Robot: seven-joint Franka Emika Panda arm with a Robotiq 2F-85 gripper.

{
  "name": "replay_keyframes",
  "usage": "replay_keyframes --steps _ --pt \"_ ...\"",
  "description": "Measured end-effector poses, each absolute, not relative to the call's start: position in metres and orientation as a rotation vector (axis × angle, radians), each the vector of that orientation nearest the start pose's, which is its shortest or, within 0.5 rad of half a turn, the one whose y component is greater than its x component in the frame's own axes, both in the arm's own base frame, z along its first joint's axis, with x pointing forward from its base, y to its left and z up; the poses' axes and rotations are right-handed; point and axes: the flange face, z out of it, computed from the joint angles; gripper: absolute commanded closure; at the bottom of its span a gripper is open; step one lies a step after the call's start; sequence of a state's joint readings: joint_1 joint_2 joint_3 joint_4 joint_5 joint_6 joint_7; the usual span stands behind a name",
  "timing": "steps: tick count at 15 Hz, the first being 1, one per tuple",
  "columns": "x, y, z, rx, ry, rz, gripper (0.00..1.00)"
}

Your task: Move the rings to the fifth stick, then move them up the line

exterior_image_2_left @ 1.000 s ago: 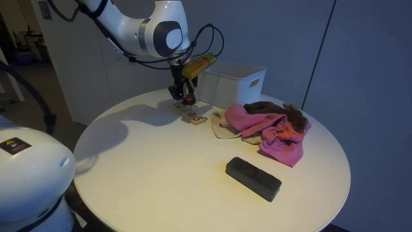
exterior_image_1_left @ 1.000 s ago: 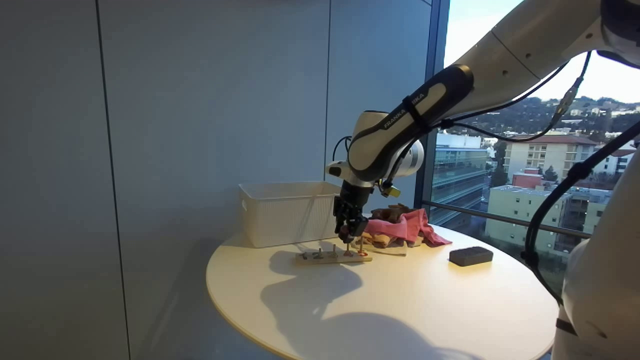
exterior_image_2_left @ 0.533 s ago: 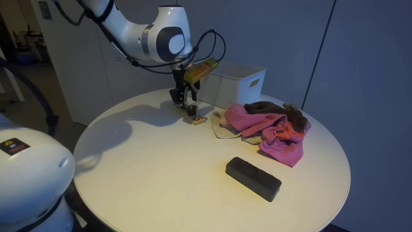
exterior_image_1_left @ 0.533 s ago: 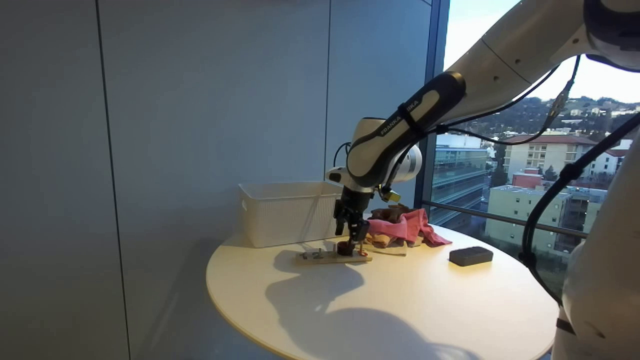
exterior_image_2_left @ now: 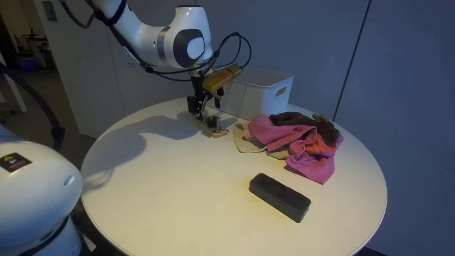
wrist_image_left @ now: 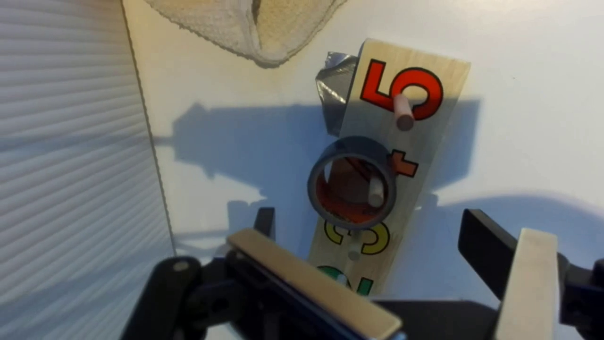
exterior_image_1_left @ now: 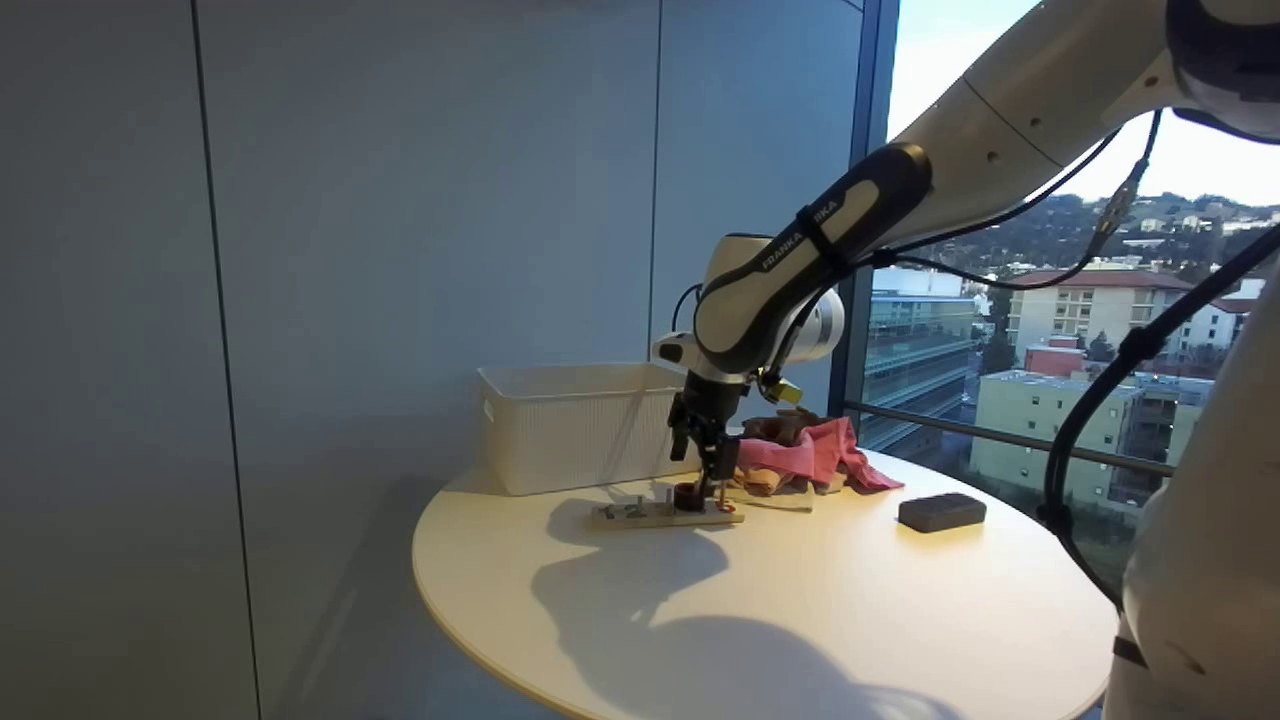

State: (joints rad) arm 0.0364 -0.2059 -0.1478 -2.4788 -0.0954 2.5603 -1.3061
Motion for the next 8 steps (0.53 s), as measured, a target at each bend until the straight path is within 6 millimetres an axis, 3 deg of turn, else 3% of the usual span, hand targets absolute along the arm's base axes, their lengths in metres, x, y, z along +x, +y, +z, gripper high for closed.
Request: replay_keyframes --steps 5,8 --pt "0.469 -0.051 0.423 -2.763 -1.898 -0.404 0.00" --pt "0.467 -0.050 0.427 -2.775 -1.879 -0.411 0.00"
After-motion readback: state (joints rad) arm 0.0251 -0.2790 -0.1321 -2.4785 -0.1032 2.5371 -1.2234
